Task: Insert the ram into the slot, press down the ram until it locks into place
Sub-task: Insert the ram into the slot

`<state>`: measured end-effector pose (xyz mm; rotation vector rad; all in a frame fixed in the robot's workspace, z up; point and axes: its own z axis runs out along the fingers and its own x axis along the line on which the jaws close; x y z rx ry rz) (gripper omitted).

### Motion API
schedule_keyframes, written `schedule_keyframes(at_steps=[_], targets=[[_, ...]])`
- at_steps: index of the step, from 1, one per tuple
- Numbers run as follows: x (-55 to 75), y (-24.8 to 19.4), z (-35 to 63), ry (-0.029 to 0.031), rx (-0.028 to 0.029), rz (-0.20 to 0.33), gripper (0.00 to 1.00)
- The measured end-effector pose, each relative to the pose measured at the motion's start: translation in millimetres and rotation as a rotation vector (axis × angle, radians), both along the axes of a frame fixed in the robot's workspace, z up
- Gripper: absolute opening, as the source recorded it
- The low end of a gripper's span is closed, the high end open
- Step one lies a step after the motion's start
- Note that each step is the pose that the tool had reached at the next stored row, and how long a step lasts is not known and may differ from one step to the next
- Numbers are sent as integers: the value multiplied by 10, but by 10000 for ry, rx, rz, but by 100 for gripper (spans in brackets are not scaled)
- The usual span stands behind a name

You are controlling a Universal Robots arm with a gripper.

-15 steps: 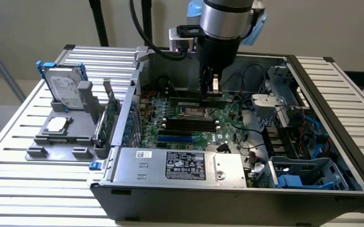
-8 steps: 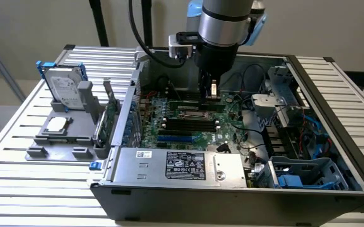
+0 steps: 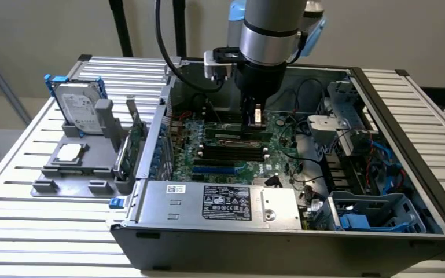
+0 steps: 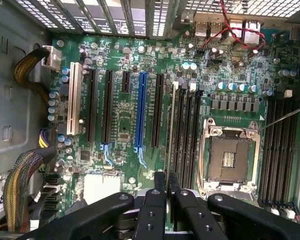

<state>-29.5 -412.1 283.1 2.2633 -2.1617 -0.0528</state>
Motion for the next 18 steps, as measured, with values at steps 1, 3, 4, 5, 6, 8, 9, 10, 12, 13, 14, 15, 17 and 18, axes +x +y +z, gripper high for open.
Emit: schedule_keyframes(at_steps=[1, 3, 4, 5, 6, 8, 9, 10, 12, 13, 14, 15, 17, 18], targets=[[-1, 1, -18, 0, 0, 0, 14], [-2, 3, -55, 0, 1, 0, 14], [-3, 4, -73, 0, 0, -1, 14], [-3, 6, -90, -1, 0, -1, 14], [-3, 8, -109, -1, 1, -1, 14], [-4, 12, -146, -5, 4, -1, 14], [-4, 15, -164, -9, 6, -1, 14], [-4, 18, -181, -14, 9, -1, 14], [-4, 24, -216, -27, 15, -1, 14], [-4, 28, -233, -33, 19, -1, 14], [-4, 32, -250, -39, 24, -1, 14], [-4, 36, -268, -46, 30, -2, 14], [-6, 43, -304, -56, 39, -1, 14], [-8, 45, -322, -59, 43, -1, 14]])
